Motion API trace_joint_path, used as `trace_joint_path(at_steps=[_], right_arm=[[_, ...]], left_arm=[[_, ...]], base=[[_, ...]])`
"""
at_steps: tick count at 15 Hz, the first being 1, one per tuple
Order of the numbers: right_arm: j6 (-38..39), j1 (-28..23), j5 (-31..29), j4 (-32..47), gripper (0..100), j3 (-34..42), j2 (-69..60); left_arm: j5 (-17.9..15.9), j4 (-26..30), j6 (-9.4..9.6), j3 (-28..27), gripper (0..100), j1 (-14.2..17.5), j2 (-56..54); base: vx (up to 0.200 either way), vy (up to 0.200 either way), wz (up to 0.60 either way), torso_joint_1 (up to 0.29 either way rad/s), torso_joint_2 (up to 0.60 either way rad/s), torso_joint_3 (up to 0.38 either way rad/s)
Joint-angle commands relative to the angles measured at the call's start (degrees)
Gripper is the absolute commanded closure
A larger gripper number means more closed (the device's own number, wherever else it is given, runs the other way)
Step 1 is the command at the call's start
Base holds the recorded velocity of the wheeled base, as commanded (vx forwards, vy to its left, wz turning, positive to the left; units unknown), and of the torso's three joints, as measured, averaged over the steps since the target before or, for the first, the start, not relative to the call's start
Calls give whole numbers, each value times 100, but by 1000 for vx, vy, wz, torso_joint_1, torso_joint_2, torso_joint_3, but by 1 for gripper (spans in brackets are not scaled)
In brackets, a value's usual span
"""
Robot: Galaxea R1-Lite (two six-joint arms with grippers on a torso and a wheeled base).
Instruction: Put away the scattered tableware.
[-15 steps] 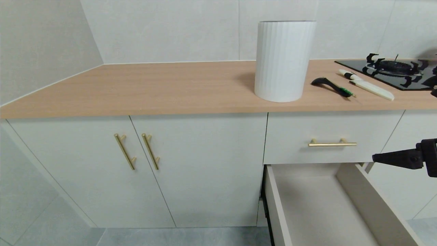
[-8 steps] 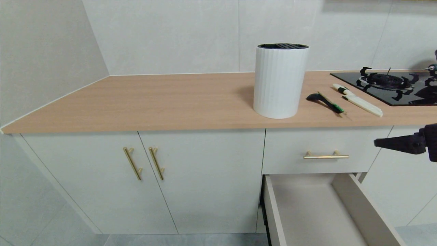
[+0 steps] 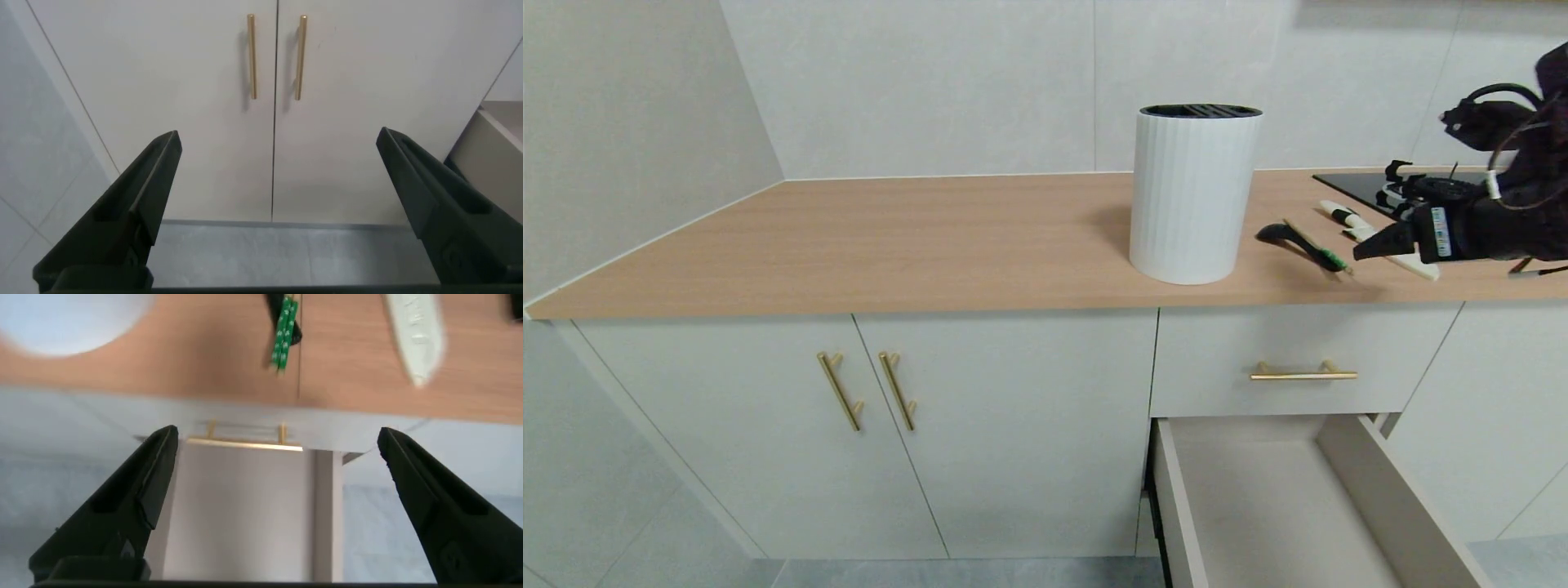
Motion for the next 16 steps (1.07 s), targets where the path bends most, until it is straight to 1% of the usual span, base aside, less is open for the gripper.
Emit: trace_joint_path(at_steps=[1, 11, 12, 16], right_arm=[[250, -228, 25, 150, 0, -805, 1243], [364, -237, -1, -465, 0, -867, 1780], [364, -237, 8, -465, 100, -867, 1762], [452, -237, 25, -448, 100, -832, 1621]], left_arm=[[2, 0, -2, 1, 0, 2, 0], [2, 0, -2, 1, 0, 2, 0], [2, 0, -2, 1, 0, 2, 0], [2, 0, -2, 1, 0, 2, 0]], base=[[0, 0, 0, 0, 0, 0], [0, 0, 0, 0, 0, 0], [0, 0, 0, 0, 0, 0], [0, 0, 0, 0, 0, 0]])
